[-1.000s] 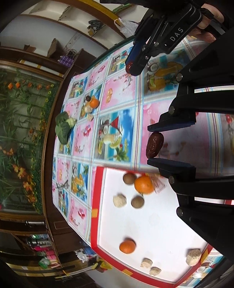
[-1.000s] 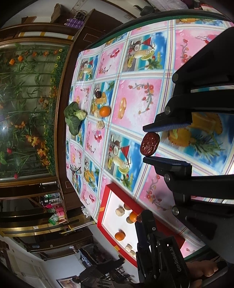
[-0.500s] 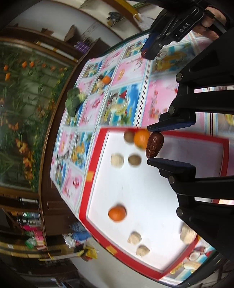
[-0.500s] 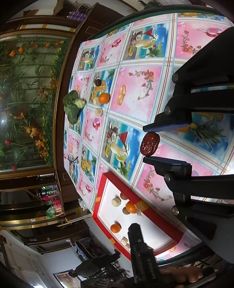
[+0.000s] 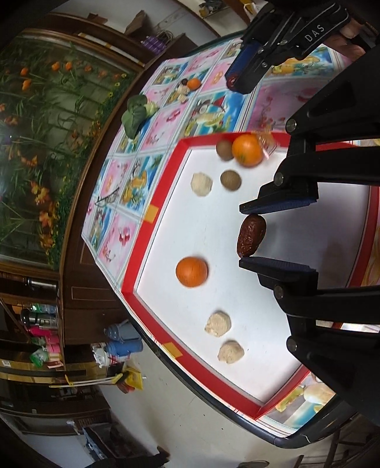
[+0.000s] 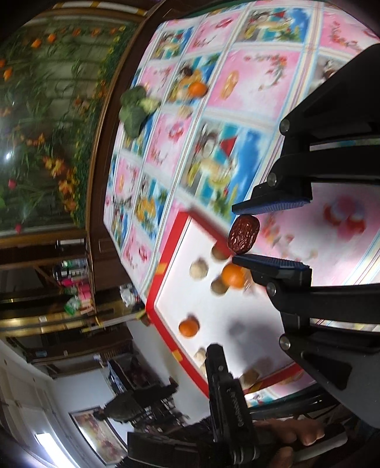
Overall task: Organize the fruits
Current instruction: 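Carry both dates over the red-rimmed tray with both grippers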
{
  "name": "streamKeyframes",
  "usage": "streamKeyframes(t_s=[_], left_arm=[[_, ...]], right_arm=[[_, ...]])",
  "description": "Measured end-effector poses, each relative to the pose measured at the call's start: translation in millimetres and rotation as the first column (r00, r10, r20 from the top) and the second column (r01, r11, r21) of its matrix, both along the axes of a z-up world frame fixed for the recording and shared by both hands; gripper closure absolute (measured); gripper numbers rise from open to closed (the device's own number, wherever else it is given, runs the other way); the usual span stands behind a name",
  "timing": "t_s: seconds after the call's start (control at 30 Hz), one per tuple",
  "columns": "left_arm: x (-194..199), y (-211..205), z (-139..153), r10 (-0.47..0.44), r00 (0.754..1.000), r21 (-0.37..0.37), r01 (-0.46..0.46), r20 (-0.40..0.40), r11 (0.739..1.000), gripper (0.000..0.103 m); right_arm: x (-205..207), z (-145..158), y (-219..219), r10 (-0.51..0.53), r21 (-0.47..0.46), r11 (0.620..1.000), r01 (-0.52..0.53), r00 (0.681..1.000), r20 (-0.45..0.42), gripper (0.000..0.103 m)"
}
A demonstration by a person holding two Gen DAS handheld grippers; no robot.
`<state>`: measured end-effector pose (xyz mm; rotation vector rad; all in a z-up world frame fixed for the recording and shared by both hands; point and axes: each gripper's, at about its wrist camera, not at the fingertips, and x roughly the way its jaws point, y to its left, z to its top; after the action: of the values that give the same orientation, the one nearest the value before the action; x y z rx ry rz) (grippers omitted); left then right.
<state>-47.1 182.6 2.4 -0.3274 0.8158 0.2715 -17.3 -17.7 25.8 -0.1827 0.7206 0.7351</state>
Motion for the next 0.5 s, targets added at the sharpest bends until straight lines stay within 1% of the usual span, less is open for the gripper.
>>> streamKeyframes(t_s=[0.23,0.5], left_arm=[[5,12,-6,0.022,1.000,0.003,-0.022,-0.019,1.000,0.075],[11,31,-8,0.080,0.996,0.020,-0.079,-0.037,0.997,0.075]], right_arm=[[15,-1,39,0.052,-0.004,0.999,-0.052,0.999,-0.011,0.074],[34,-7,87,0.119,-0.050,0.992,-0.120,0.993,-0.019,0.074]])
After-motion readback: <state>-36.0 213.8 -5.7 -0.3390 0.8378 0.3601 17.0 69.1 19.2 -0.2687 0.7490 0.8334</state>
